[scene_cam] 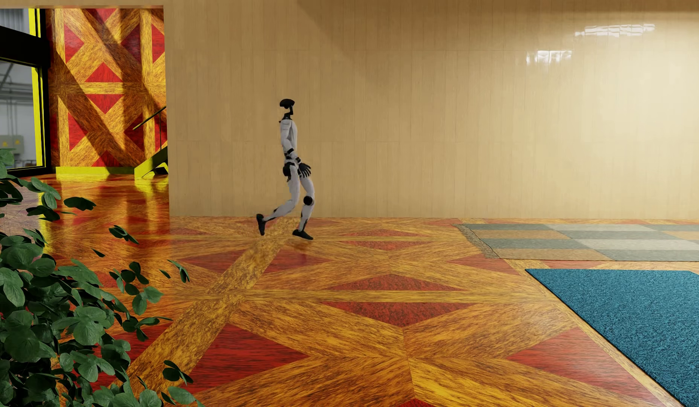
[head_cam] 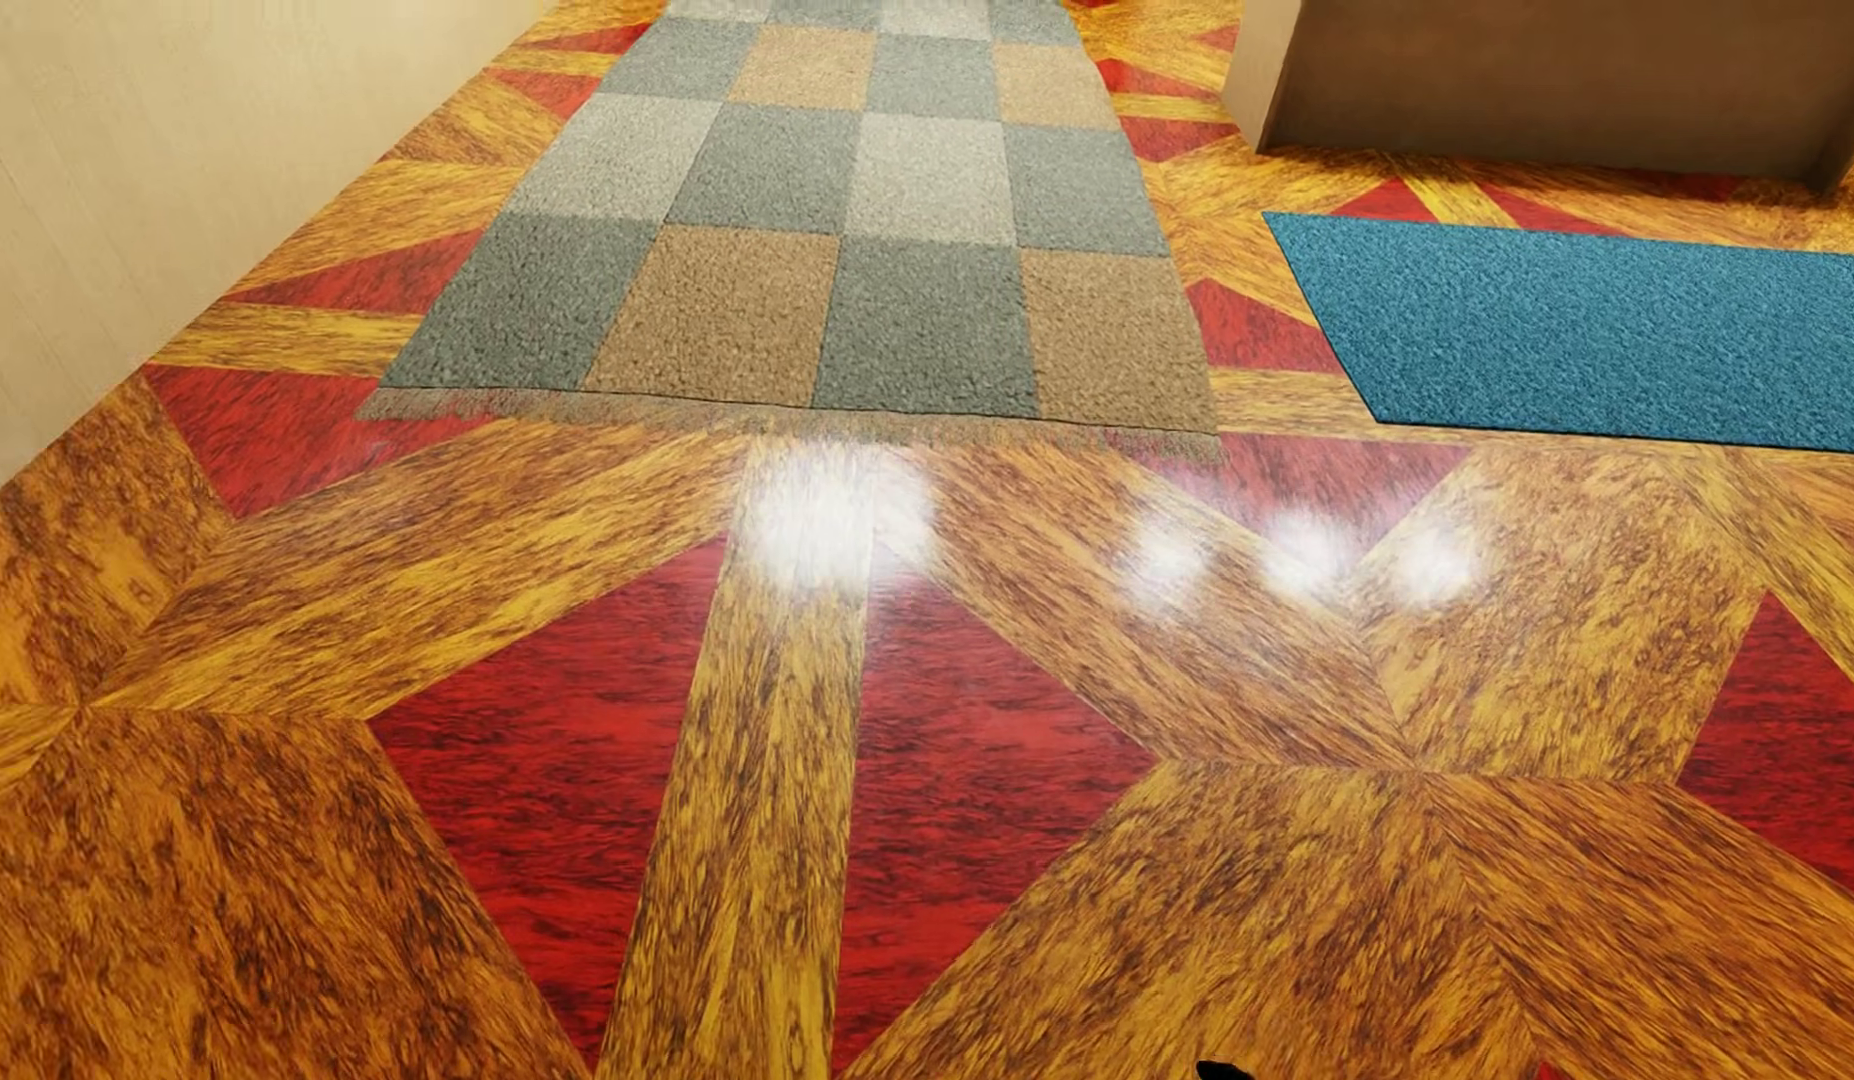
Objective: Move forward
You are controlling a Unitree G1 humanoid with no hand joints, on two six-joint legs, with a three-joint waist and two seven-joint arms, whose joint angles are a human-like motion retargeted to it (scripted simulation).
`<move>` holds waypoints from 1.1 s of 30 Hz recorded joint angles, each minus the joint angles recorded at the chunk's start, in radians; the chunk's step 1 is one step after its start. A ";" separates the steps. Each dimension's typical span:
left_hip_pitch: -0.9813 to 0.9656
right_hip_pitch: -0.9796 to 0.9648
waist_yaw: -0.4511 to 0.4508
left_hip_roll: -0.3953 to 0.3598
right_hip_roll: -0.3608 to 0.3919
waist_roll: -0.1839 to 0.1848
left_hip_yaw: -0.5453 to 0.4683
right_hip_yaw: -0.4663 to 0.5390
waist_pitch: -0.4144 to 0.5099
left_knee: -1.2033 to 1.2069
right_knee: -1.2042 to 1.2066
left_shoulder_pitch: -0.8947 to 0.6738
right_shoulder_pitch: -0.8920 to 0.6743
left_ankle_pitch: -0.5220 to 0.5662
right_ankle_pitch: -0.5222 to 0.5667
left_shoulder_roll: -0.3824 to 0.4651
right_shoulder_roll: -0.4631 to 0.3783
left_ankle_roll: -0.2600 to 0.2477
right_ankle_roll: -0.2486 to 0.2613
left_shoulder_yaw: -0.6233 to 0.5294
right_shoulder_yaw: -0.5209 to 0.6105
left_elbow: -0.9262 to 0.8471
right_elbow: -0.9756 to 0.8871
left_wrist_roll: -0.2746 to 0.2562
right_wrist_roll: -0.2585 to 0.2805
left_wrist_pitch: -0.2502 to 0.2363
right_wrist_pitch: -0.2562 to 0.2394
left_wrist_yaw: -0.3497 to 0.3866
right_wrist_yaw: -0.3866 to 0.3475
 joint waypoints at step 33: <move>-0.087 0.112 0.047 0.050 0.000 -0.006 0.000 0.000 -0.012 0.004 -0.271 -0.005 -0.037 0.061 0.083 -0.002 -0.044 0.000 0.000 -0.070 -0.073 0.034 -0.030 0.000 0.000 0.000 0.000 0.000 0.000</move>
